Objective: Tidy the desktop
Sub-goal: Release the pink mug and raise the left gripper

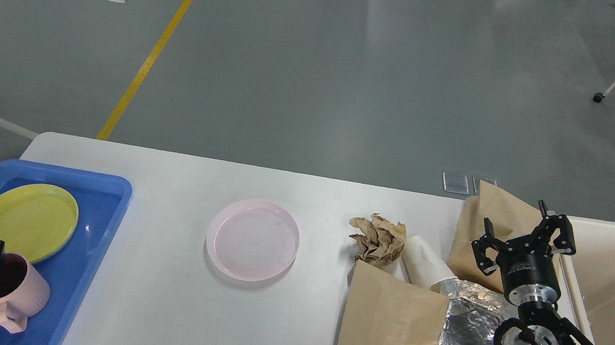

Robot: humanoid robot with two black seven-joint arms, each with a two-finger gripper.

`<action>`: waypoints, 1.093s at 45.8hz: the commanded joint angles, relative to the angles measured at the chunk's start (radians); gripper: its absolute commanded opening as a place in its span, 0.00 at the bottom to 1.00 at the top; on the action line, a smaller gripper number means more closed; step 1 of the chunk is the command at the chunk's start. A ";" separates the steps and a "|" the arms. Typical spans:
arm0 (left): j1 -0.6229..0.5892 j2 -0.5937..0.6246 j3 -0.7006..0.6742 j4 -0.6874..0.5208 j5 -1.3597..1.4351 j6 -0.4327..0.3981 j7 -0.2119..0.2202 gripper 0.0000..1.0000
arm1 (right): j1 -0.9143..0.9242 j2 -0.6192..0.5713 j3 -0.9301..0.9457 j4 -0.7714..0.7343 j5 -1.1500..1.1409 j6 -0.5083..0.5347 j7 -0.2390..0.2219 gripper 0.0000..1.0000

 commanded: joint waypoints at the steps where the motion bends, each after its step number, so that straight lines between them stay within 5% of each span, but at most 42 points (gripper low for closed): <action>1: -0.001 0.000 0.000 -0.003 -0.001 -0.007 -0.004 0.95 | 0.000 0.000 -0.001 0.000 0.000 0.000 0.000 1.00; 16: -0.108 0.014 0.043 -0.045 -0.050 -0.035 0.005 0.96 | 0.000 0.000 -0.001 0.000 0.000 0.000 0.000 1.00; 33: -0.522 -0.038 0.291 -0.249 -0.221 -0.104 0.014 0.96 | 0.000 0.000 0.001 0.000 0.000 0.000 0.000 1.00; 50: -0.940 -0.285 0.334 -0.483 -0.423 -0.104 0.220 0.96 | 0.000 0.000 0.001 0.000 0.000 0.000 0.000 1.00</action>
